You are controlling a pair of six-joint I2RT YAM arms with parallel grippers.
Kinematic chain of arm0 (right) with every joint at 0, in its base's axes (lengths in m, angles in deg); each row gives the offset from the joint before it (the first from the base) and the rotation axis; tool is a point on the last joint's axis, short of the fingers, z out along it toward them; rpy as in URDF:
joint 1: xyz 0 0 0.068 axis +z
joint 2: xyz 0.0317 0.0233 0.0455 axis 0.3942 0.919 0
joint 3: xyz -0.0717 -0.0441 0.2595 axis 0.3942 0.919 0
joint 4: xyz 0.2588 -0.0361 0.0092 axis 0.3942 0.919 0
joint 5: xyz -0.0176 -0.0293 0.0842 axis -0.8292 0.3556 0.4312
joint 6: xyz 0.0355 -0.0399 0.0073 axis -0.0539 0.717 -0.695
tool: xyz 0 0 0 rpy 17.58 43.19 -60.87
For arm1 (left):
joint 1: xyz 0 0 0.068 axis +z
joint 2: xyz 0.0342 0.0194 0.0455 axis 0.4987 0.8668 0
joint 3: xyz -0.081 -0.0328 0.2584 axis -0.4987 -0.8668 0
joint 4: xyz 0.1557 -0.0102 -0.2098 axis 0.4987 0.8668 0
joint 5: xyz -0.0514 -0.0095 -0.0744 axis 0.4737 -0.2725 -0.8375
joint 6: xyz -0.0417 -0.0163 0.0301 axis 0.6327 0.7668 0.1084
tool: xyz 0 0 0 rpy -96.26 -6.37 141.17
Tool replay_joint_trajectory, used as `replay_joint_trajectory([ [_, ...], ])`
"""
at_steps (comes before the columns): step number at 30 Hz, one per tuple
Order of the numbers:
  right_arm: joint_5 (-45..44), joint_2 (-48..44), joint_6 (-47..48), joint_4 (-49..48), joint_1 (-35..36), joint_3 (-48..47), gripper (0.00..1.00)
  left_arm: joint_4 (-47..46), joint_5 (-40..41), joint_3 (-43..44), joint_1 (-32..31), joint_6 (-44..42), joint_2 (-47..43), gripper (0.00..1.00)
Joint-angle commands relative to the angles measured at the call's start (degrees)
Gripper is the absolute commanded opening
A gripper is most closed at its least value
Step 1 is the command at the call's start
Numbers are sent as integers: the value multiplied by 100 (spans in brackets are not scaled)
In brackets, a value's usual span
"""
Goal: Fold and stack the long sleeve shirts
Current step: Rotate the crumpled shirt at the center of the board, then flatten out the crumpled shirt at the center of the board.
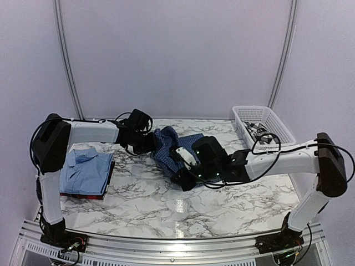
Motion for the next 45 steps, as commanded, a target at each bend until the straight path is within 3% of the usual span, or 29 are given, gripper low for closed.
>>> replay_joint_trajectory([
  [1,31,590,-175,-39,162,-644,0,12,-485,433,177,-191,309,0],
  [2,-43,663,-149,14,157,-760,6,29,-507,490,203,-183,332,5],
  [6,-480,729,41,485,65,-1172,41,125,-386,586,288,-265,189,46],
  [8,-480,596,63,583,-117,-1139,57,229,-204,566,300,-354,25,61],
  [10,-528,404,95,622,-324,-1029,71,320,-5,501,309,-406,-175,69],
  [13,-616,160,151,701,-640,-891,79,338,193,228,309,-400,-543,78],
  [16,-793,160,106,791,-942,-851,79,330,227,-72,284,-376,-918,79],
  [19,-820,423,89,801,-1202,-954,77,386,25,-264,93,-429,-1159,78],
  [25,-1263,1609,286,1279,-1236,-2037,73,694,371,-823,-403,-277,-1429,71],
  [33,-1889,2985,168,1830,-1224,-3418,64,712,190,-648,-787,-288,-856,70],
  [36,-2117,3120,64,1901,-1239,-3548,53,883,338,-400,-782,-296,-554,56],
  [41,-2217,2891,-52,1882,-1439,-3357,16,967,533,-303,-753,-244,-305,16],
  [44,-2333,2658,-15,1932,-1570,-3192,0,963,702,-350,-672,-248,-371,5],
  [45,-2381,2547,-2,1954,-1610,-3110,0,967,724,-360,-601,-244,-401,0],
])
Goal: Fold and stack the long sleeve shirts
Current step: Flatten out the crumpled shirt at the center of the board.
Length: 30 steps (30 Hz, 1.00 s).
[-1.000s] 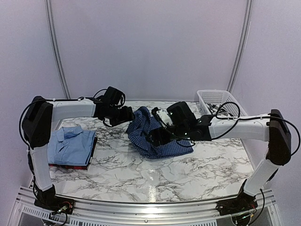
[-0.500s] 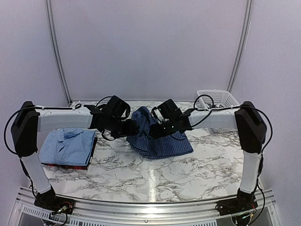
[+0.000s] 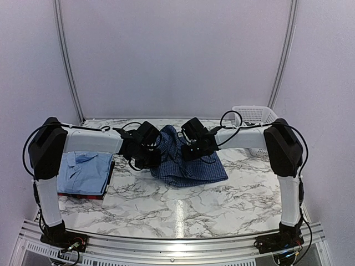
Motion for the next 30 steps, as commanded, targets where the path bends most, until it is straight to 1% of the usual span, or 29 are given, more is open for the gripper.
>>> replay_joint_trajectory([
  [1,-382,-646,-33,194,-262,251,0,187,291,72,233,-24,-91,0],
  [6,-532,-1636,-123,310,-447,1191,0,214,251,372,890,-365,-58,0],
  [8,-529,-2179,-250,357,-466,1721,0,254,167,708,1184,-574,135,0],
  [10,-283,-2748,-454,389,-449,2450,0,302,-11,1218,1491,-796,427,0],
  [12,7,-3334,-755,287,-244,3105,0,305,-348,1902,1640,-1035,830,0],
  [14,175,-3805,-1115,111,248,3629,0,341,-814,2772,1684,-1258,1364,1],
  [15,278,-4031,-1303,-64,586,3867,0,402,-984,3445,1684,-1299,1676,6],
  [17,584,-4139,-1834,-484,1145,4225,0,620,-1256,4461,1685,-1251,2333,10],
  [18,677,-4115,-1942,-700,1393,4332,0,691,-1400,4893,1685,-1183,2598,13],
  [19,684,-4042,-2103,-822,1573,4387,1,705,-1558,5195,1685,-1087,2832,19],
  [20,622,-3961,-2148,-869,1700,4382,9,705,-1696,5439,1678,-958,2994,30],
  [21,578,-3883,-2166,-863,1748,4341,20,701,-1738,5589,1672,-878,3092,43],
  [23,400,-3836,-2129,-759,1753,4152,46,697,-1765,5707,1651,-815,3114,52],
  [24,289,-3853,-2035,-675,1734,4034,54,698,-1731,5681,1642,-811,3023,59],
  [25,159,-3867,-1918,-565,1689,3828,60,696,-1691,5605,1641,-841,2898,67],
  [27,-18,-3841,-1643,-190,1507,3510,68,699,-1483,5280,1641,-935,2556,70],
  [30,-107,-3713,-1015,-62,1071,3160,74,696,-942,4558,1641,-964,1895,71],
])
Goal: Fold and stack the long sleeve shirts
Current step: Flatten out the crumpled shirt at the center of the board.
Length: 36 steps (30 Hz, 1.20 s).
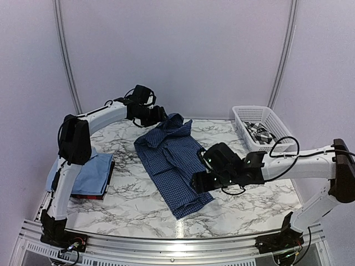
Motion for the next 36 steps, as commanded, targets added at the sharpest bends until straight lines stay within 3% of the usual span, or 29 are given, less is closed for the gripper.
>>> replay_joint_trajectory([
  [1,-325,164,823,116,-596,-739,75,145,734,-882,28,-73,-1145,71],
  [3,-312,444,1272,-13,-749,-1081,76,145,1095,-1370,28,-35,-1540,70],
  [13,-522,3090,2541,226,-786,-3781,72,-31,1004,-3665,-454,344,-2566,48],
  [18,-881,4013,2575,404,-787,-4688,70,-406,837,-4124,-584,625,-2495,41],
  [22,-1243,4465,2378,636,-807,-5051,66,-570,727,-4006,-597,733,-2157,38],
  [26,-1459,4665,2162,828,-914,-5262,55,-593,884,-3526,-550,810,-1600,36],
  [32,-1824,4312,1812,861,-1079,-4831,13,-614,1369,-2611,-284,886,-878,32],
  [36,-1993,3639,1633,794,-1096,-4119,1,-615,1377,-1952,-52,921,-474,32],
])
